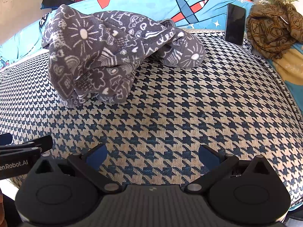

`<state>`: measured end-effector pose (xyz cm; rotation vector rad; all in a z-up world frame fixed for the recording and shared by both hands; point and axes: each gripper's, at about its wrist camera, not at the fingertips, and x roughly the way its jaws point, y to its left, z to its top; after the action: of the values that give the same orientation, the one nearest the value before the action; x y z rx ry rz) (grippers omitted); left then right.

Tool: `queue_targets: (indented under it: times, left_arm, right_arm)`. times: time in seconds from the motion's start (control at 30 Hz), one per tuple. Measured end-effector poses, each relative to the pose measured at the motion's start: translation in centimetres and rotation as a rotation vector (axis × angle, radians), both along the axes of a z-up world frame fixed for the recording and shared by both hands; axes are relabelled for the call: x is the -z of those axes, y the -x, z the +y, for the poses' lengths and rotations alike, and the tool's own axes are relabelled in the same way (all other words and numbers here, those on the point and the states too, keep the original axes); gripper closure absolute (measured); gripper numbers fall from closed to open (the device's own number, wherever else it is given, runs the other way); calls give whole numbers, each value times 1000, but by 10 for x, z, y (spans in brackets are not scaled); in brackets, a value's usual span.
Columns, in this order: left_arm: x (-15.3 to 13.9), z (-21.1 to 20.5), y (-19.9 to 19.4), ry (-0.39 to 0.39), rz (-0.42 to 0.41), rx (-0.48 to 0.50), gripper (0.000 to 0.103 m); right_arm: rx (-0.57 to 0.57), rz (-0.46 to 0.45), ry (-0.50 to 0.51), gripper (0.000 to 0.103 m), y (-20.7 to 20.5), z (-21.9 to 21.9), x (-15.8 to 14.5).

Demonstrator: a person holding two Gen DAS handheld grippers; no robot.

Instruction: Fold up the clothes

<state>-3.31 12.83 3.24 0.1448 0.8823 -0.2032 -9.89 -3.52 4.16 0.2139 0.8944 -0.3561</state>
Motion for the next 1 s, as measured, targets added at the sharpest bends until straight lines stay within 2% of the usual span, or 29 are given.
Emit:
queue_targets:
  times: [1.0]
  left_arm:
    - [4, -2, -4, -12, 10, 12, 0]
  right_arm:
    - [12, -22, -30, 0, 1, 0, -6]
